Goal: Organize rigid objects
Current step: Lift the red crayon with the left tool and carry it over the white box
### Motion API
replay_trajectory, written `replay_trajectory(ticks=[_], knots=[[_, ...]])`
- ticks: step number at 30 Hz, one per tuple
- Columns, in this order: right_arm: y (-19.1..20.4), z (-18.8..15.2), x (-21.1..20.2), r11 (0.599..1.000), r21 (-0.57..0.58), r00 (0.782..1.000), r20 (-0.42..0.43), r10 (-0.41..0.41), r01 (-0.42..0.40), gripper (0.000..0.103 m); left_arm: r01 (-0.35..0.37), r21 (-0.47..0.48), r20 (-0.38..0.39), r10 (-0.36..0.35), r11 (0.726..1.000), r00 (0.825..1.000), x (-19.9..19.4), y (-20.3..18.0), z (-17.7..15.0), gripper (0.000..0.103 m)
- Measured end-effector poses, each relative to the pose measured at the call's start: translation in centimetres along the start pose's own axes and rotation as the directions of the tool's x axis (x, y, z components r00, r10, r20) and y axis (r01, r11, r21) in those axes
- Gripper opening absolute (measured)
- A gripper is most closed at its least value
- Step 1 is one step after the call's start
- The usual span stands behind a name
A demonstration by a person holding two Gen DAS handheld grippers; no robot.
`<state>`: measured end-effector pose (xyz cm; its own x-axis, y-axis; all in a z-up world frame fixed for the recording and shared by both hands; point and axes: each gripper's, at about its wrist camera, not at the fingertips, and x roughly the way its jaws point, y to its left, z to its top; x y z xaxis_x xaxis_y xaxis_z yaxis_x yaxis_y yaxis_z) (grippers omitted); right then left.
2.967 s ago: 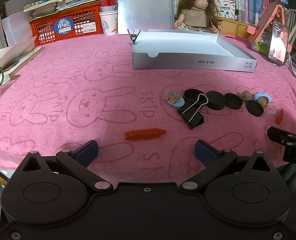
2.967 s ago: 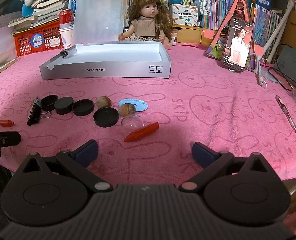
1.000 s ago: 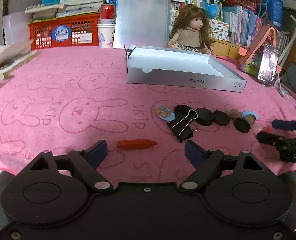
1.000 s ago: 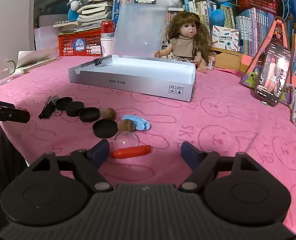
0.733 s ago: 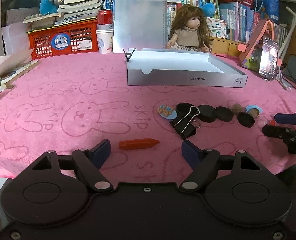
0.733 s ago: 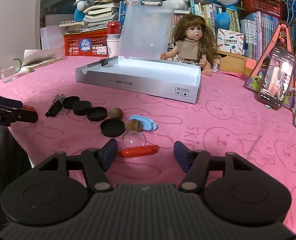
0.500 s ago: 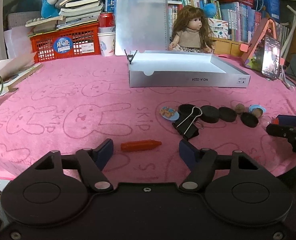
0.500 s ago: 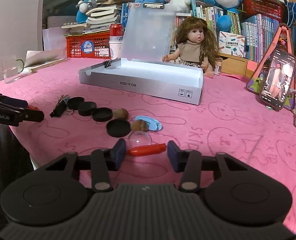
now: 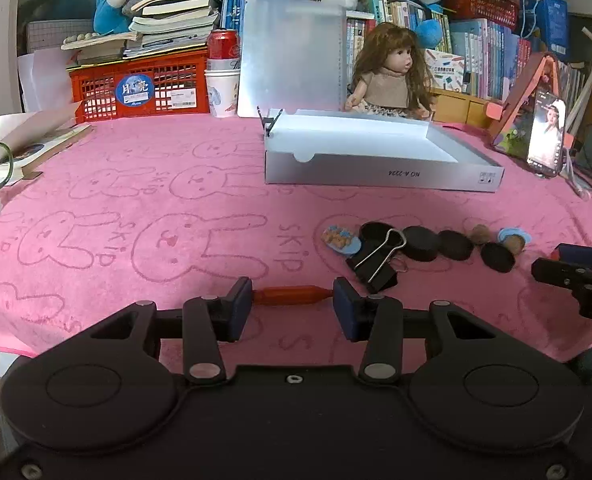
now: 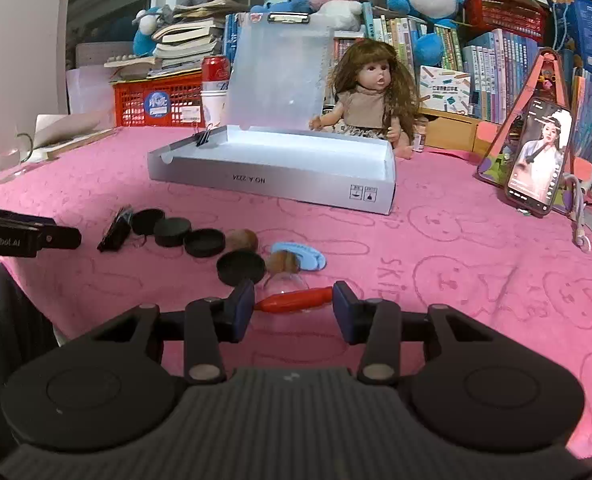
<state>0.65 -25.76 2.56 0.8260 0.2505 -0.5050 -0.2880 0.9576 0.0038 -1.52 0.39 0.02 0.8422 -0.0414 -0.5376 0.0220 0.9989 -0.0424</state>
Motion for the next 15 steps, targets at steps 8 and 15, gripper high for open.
replay_trajectory(ticks=[8,15], knots=[[-0.4,1.4,0.3,0.995,0.081,0.998,-0.021,-0.052,0.053,0.047,0.011,0.001,0.018,-0.011,1.0,1.0,-0.8,-0.5,1.5,0.042],[-0.9,3.1,1.2,0.982,0.162,0.994,-0.065,-0.089,0.098,0.047,0.015,0.014,0.027,-0.015,1.0,1.0,-0.5,-0.9,3.8,0.042]])
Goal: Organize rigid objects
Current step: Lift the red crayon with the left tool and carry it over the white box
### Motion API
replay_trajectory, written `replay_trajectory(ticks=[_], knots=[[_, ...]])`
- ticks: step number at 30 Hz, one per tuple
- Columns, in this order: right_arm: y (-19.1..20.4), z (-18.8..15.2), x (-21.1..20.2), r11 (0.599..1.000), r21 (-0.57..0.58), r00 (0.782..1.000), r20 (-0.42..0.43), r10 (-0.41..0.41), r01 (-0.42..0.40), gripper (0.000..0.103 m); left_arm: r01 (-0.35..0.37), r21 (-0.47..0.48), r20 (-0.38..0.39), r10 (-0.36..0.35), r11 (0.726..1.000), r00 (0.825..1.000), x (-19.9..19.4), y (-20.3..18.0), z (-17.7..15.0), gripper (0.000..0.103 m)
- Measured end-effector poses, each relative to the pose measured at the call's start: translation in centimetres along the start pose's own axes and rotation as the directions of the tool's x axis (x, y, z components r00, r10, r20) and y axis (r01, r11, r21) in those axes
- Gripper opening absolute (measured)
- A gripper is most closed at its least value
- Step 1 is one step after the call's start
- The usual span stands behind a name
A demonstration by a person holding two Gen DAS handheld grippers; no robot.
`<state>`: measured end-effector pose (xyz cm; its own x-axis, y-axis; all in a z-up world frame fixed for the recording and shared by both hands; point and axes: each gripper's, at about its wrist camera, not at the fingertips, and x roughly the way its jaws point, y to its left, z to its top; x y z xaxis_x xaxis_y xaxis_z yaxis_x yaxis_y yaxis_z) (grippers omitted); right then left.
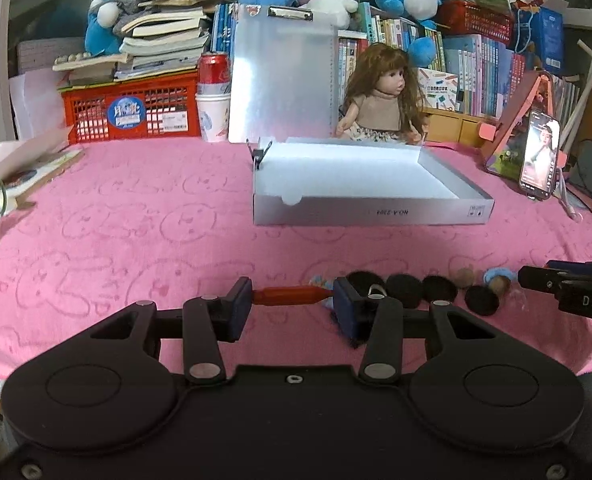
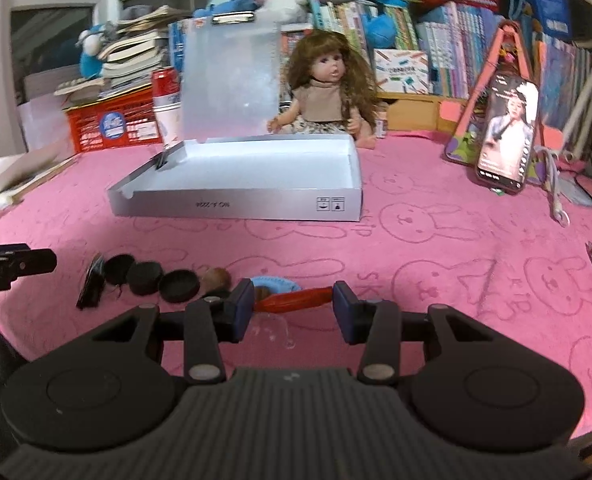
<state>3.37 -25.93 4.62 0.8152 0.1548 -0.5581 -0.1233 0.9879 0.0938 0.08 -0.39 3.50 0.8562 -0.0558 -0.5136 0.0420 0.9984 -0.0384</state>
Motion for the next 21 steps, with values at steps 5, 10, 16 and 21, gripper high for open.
replay_trajectory(ticks=[5,10,16,21], knots=[[0.0,1.4,0.8,0.999,0.045,1.0,-0.017,-0.015,0.016,0.047,0.035,0.003,-0.021,-0.035,0.999,0.999,0.9,-0.6,1.5,0.042],[-0.1,3.3,1.7,0.997,0.078,1.0,-0.025,-0.019,0.021,0.047,0.056,0.012,-0.024,-0.056,0.998,0.998,2.0,-1.2,3.4,0.042],[-0.2,6.1,3.0,0.995,0.1,0.999,-0.025,-0.021,0.024,0.048,0.084,0.015,-0.022,-0.084,0.996,0.996,3.8,-1.9,6.6,0.042],[-0.1,8.2,4.6,0.993,0.113,0.999,-0.036,-0.018,0.022,0.048,0.098,0.017,-0.038,-0.098,0.995,0.994,6.0,-2.5,9.2,0.042]])
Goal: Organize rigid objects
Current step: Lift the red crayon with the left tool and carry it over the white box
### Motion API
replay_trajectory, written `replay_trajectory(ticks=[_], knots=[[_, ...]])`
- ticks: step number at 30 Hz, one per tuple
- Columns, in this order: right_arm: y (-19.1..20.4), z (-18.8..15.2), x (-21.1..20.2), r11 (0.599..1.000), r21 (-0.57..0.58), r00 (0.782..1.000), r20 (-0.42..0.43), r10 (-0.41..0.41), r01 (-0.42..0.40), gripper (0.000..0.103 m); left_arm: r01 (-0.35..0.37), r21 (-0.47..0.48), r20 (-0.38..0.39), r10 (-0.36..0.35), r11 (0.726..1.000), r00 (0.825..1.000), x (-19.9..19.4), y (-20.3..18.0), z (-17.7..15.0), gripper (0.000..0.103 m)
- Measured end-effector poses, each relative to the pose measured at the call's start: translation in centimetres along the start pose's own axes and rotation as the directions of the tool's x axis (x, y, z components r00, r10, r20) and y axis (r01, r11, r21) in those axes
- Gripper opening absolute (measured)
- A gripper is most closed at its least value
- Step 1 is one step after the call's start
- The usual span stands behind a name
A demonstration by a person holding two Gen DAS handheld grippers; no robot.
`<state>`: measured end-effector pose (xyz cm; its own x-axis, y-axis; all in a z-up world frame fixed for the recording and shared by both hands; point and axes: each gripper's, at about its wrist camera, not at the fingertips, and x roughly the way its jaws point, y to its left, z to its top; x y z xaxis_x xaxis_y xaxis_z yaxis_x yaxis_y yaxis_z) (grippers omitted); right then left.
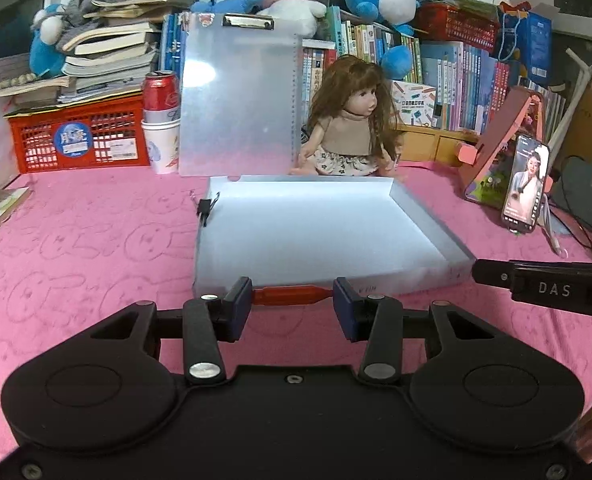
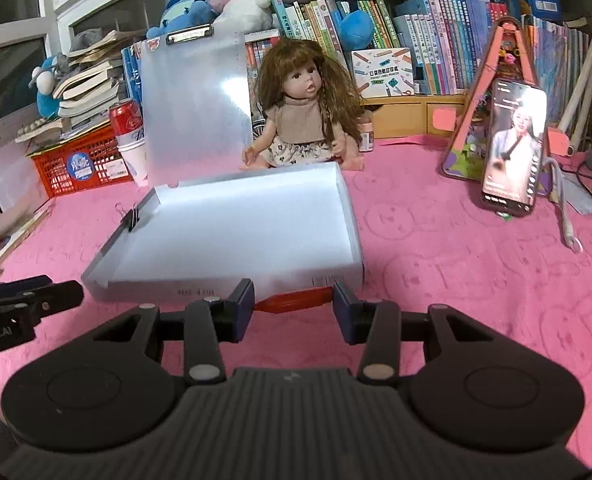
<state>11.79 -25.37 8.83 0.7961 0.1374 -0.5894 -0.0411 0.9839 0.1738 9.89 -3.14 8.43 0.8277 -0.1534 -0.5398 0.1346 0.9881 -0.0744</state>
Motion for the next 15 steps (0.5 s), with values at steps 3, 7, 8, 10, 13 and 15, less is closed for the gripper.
replay_trajectory(ticks=[3,7,8,10,13,15], knots=[[0.2,1.4,1.2,1.0,0.008,1.0,-0.013,0.007,-0.006,0.048,-0.003,-0.007,-0.011,0.003,1.0,1.0,1.6,0.0,1.6,0.042],[0.6,3.2,3.0,1.0,0.013,1.0,-0.021,-0.003,0.004,0.048,-0.009,-0.012,-0.029,0.009,1.0,1.0,4.1,0.2,3.4,0.042],[0.7,3.5,3.4,1.0,0.014,1.0,-0.022,-0.005,0.005,0.048,-0.007,-0.016,-0.037,0.006,1.0,0.999,4.7,0.2,3.9,0.042],[0.8,4.3,4.2,1.0,0.019,1.0,-0.026,-0.007,0.007,0.048,-0.011,-0.023,-0.052,0.01,1.0,0.999,6.1,0.4,4.7,0.042],[1.1,5.5,5.7,1.0,0.026,0.999,-0.038,-0.009,0.01,0.048,-0.014,-0.038,-0.071,0.011,0.999,0.997,8.0,0.7,5.9,0.042],[1.3,6.2,6.6,1.0,0.027,0.999,-0.047,-0.006,0.007,0.048,-0.012,-0.041,-0.087,0.009,0.999,0.996,9.1,0.9,6.5,0.042]])
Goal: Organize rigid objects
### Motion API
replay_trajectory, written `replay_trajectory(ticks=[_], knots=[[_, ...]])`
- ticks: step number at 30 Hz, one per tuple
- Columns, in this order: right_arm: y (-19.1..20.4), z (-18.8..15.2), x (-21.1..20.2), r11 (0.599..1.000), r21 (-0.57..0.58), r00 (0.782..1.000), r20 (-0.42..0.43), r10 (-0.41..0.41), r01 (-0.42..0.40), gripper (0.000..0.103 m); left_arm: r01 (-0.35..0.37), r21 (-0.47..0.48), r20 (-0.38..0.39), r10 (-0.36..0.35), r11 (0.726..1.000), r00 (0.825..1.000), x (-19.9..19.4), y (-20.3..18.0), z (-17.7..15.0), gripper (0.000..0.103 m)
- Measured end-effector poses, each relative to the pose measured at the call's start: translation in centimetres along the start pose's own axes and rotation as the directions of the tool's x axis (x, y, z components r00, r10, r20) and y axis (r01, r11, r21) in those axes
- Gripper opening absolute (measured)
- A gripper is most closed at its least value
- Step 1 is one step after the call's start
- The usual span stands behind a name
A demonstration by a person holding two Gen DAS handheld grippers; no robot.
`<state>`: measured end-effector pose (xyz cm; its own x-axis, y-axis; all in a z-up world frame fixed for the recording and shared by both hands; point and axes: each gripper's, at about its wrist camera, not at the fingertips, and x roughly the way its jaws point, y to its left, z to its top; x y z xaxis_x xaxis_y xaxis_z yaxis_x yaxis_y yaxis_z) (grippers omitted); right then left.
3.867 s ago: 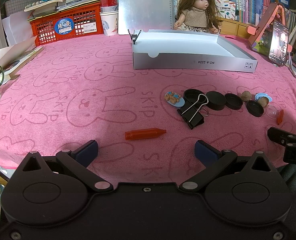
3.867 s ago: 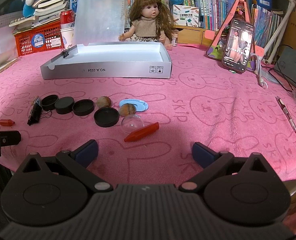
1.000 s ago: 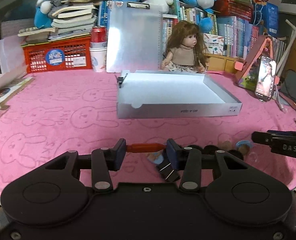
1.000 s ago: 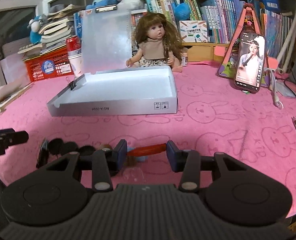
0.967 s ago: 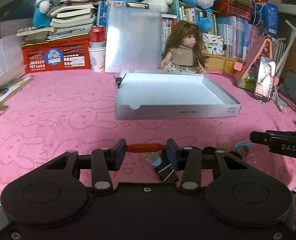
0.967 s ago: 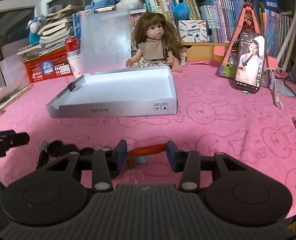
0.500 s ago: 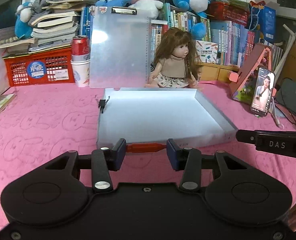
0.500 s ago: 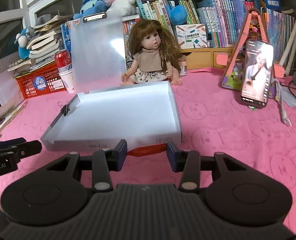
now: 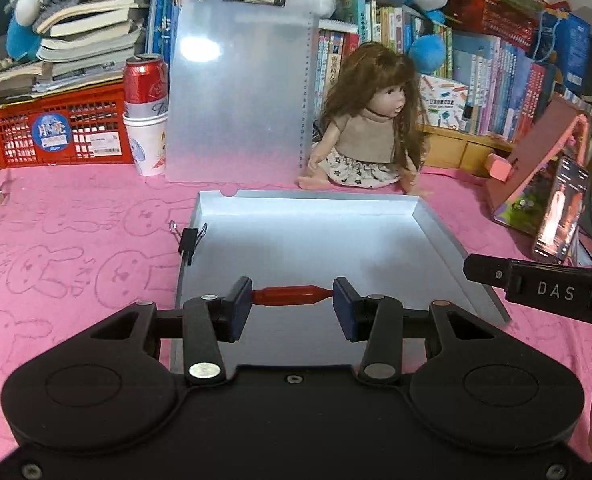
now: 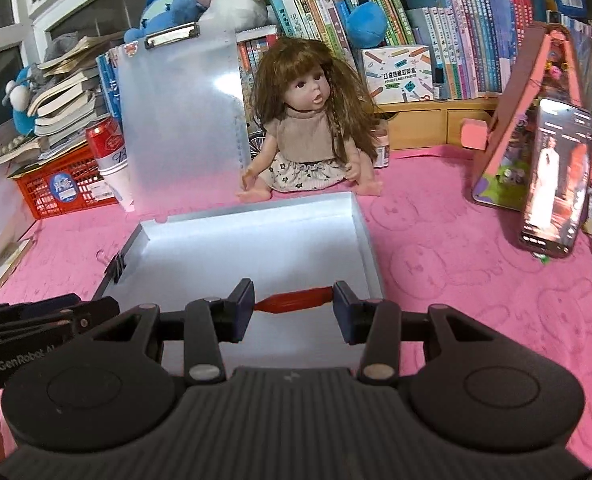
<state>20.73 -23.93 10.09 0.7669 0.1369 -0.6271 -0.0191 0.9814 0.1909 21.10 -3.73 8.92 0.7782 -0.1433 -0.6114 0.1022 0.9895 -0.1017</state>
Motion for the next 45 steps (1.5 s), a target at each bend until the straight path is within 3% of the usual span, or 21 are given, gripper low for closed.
replay_trajectory(ticks=[11,25,35,45], knots=[[0.4,4.4,5.9,1.0,0.025,0.995,-0.099,0.018,-0.015,0.048,0.0,-0.037,-0.116,-0.004,0.999,0.993,7.0,0.8,4.5,0.042],[1.9,5.9,13.8,0.998,-0.052,0.982,-0.183,-0.047,0.039,0.048,-0.038,-0.032,-0.18,0.032,0.999,0.983,14.6,0.8,5.7,0.042],[1.2,5.1,17.1,0.999,-0.031,0.975,-0.215,-0.049,0.043,0.048,-0.057,-0.022,-0.197,0.052,0.998,0.979,17.3,0.8,4.8,0.042],[1.6,4.8,17.6,0.998,-0.063,0.975,-0.216,-0.045,0.032,0.048,-0.065,0.016,-0.171,0.066,0.998,0.983,17.5,0.4,4.6,0.042]])
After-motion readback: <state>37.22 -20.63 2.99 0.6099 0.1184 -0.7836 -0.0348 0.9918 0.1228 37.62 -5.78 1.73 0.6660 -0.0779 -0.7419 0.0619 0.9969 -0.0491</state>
